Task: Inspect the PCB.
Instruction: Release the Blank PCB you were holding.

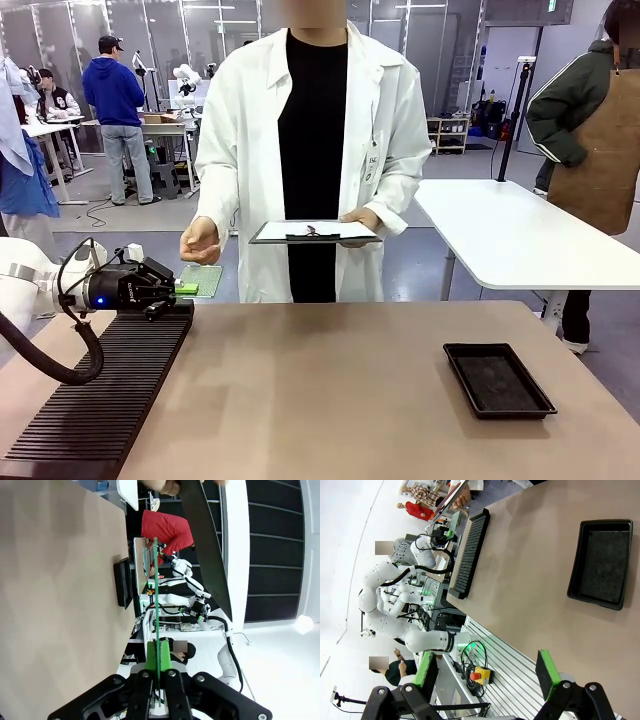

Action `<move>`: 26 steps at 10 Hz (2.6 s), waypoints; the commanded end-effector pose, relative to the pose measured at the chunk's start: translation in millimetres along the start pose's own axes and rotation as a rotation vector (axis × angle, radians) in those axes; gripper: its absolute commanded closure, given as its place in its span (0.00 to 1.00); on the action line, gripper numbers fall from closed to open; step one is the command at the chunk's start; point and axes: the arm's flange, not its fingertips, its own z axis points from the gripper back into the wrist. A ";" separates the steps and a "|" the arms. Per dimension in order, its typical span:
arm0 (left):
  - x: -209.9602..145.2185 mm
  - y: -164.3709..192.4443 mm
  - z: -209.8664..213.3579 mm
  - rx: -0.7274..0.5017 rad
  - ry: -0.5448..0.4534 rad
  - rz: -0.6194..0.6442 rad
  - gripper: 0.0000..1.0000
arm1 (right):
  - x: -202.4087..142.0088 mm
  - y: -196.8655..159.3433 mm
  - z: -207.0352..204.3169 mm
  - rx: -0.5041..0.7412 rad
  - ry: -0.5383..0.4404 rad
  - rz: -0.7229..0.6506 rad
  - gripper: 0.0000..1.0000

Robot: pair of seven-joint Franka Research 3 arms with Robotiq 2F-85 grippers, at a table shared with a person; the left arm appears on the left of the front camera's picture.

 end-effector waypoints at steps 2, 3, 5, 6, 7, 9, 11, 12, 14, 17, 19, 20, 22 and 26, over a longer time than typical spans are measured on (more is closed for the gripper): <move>-1.4 -2.7 -1.4 0.022 -0.002 -0.019 0.97 | -0.3 0.4 0.8 0.009 0.001 0.020 0.00; -1.4 -2.7 -1.4 0.022 -0.002 -0.019 0.97 | -0.3 0.4 0.8 0.009 0.001 0.020 0.00; -1.4 -2.7 -1.4 0.022 -0.002 -0.019 0.97 | -0.3 0.4 0.8 0.009 0.001 0.020 0.00; -1.4 -2.7 -1.4 0.022 -0.002 -0.019 0.97 | -0.3 0.4 0.8 0.009 0.001 0.020 0.00; -1.4 -2.7 -1.4 0.022 -0.002 -0.019 0.97 | -0.3 0.4 0.8 0.009 0.001 0.020 0.00; -1.4 -2.7 -1.4 0.022 -0.002 -0.019 0.97 | -0.3 0.4 0.8 0.009 0.001 0.020 0.00; -1.4 -2.7 -1.4 0.022 -0.002 -0.019 0.97 | -0.3 0.4 0.8 0.009 0.001 0.020 0.00; -1.4 -2.7 -1.4 0.022 -0.002 -0.019 0.97 | -0.3 0.4 0.8 0.009 0.001 0.020 0.00; 0.8 -0.7 1.1 -0.011 0.007 -0.001 0.97 | -0.3 0.4 0.8 0.009 0.001 0.020 0.00; -1.3 -2.4 3.7 -0.034 0.009 -0.012 0.48 | -0.3 0.4 0.8 0.009 0.001 0.020 0.00; 0.1 -1.9 3.8 -0.038 0.012 -0.013 0.20 | -0.3 0.4 0.8 0.009 0.001 0.020 0.00; -0.8 -1.6 4.2 -0.038 0.012 -0.013 0.10 | -0.3 0.4 0.8 0.009 0.001 0.020 0.00; -0.8 -1.0 4.3 -0.032 0.010 -0.011 0.00 | -0.3 0.4 0.8 0.009 0.001 0.020 0.00; 0.1 -0.7 3.1 -0.022 0.007 -0.011 0.00 | -0.3 0.4 0.8 0.009 0.001 0.020 0.00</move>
